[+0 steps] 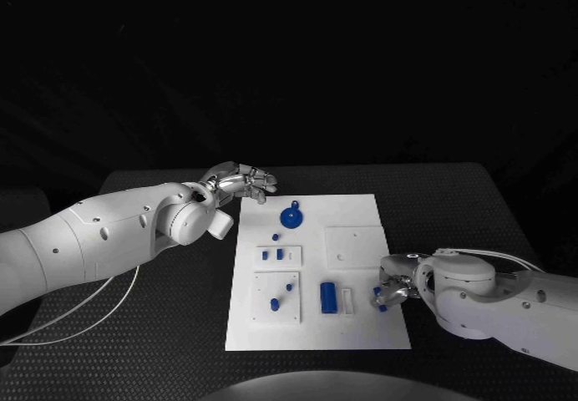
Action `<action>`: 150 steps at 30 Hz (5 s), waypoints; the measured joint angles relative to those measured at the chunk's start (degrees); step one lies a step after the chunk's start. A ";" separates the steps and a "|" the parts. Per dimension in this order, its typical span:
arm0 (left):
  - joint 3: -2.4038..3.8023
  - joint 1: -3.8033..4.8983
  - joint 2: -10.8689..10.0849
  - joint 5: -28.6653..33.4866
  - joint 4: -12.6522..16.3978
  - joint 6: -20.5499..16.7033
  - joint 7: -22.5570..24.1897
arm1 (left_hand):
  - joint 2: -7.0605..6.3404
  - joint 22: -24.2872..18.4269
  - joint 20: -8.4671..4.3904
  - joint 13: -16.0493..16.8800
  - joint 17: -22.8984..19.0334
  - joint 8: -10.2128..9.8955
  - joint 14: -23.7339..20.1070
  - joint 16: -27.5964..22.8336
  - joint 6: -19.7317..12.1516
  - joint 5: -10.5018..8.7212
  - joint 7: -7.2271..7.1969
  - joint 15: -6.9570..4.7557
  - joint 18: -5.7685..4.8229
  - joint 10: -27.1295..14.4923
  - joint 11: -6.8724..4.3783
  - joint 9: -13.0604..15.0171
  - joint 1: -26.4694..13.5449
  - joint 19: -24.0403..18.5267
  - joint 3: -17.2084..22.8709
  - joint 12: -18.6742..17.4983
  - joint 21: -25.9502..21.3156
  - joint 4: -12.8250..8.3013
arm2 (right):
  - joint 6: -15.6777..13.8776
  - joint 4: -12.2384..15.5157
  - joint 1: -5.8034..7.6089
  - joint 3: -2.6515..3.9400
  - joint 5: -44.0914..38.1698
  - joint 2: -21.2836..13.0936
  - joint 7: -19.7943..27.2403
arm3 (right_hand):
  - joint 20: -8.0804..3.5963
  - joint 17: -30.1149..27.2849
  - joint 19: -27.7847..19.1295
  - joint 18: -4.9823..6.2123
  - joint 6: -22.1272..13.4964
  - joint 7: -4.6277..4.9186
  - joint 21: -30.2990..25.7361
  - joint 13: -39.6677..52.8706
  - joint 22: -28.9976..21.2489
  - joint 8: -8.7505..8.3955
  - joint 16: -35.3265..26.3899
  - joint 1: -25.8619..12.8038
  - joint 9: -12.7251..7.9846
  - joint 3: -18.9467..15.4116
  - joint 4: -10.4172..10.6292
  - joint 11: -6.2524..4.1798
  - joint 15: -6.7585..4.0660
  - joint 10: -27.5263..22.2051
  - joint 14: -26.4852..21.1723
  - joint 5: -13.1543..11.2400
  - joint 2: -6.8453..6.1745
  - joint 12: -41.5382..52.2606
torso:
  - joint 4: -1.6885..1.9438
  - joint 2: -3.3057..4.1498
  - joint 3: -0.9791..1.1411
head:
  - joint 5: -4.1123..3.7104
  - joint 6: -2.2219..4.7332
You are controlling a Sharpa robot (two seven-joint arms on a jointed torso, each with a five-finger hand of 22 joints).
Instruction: Assemble the parts on the task board
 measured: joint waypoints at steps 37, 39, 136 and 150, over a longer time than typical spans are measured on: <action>-0.01 0.00 -0.13 -0.18 0.15 0.35 -0.24 | 0.00 0.00 0.01 -0.02 0.10 0.00 0.00 0.00 0.00 0.00 0.00 0.00 0.40 -0.02 -0.02 0.00 0.00 0.00 -0.15 0.00 0.00 0.16 | -11.06 1.00 -0.20 -0.52 13.96 -2.71 0.97 | 0.64 0.72 -0.23 -0.04 -0.43 -0.16 -0.02 -0.01 -0.20 -8.74 -1.36 4.25 -0.30 8.77 -5.74 0.44 0.78 0.38 0.10 4.90 0.96 -1.78 | 0.03 -0.01 -0.04 | 0.18 -0.18; -0.01 0.00 -0.13 -0.19 0.15 0.37 -0.25 | 0.00 0.00 0.01 -0.02 0.10 0.00 0.00 0.00 0.00 0.00 0.00 0.00 0.39 -0.02 -0.02 -0.01 0.00 0.00 -0.16 0.00 0.00 0.16 | -12.05 1.26 -0.01 -0.65 16.55 -2.89 0.89 | 0.65 0.79 -0.22 -0.04 -0.46 -0.14 -0.02 0.06 -0.20 -10.79 -1.35 4.25 -0.31 8.99 -5.94 0.44 0.74 0.38 0.14 5.12 0.96 -1.78 | 0.03 -0.01 -0.02 | 0.14 -0.16; -0.01 0.00 0.03 -0.42 0.33 0.86 -0.49 | 0.00 0.03 -0.19 -0.04 0.38 0.00 0.00 -0.22 0.00 0.00 0.00 0.00 -0.32 0.12 0.11 -0.09 0.00 0.21 -0.32 -0.03 -0.44 -0.01 | -16.93 0.46 -0.42 -0.96 31.36 3.04 1.18 | 0.46 2.47 0.66 -0.03 -1.20 0.60 -0.48 2.22 -0.61 -9.39 -2.82 6.32 -5.26 5.48 -3.62 0.31 0.23 0.91 1.03 1.14 1.28 -3.04 | 0.02 -0.01 -0.02 | 0.61 -0.51; -0.01 0.00 0.05 -0.42 0.33 0.93 -0.53 | 0.00 0.01 -0.19 -0.04 0.37 0.00 0.00 -0.22 0.00 0.00 0.00 0.00 -0.33 0.12 0.11 -0.14 0.00 0.21 -0.32 -0.03 -0.44 -0.01 | -16.84 0.47 -0.47 -1.01 31.34 3.02 1.47 | 0.51 2.85 0.27 -0.04 -1.19 0.58 -0.48 2.58 -0.52 -8.33 -3.27 3.74 -6.07 3.86 -1.78 0.28 0.28 0.93 1.00 0.26 -2.04 -3.54 | 0.01 -0.01 -0.01 | 0.68 -0.39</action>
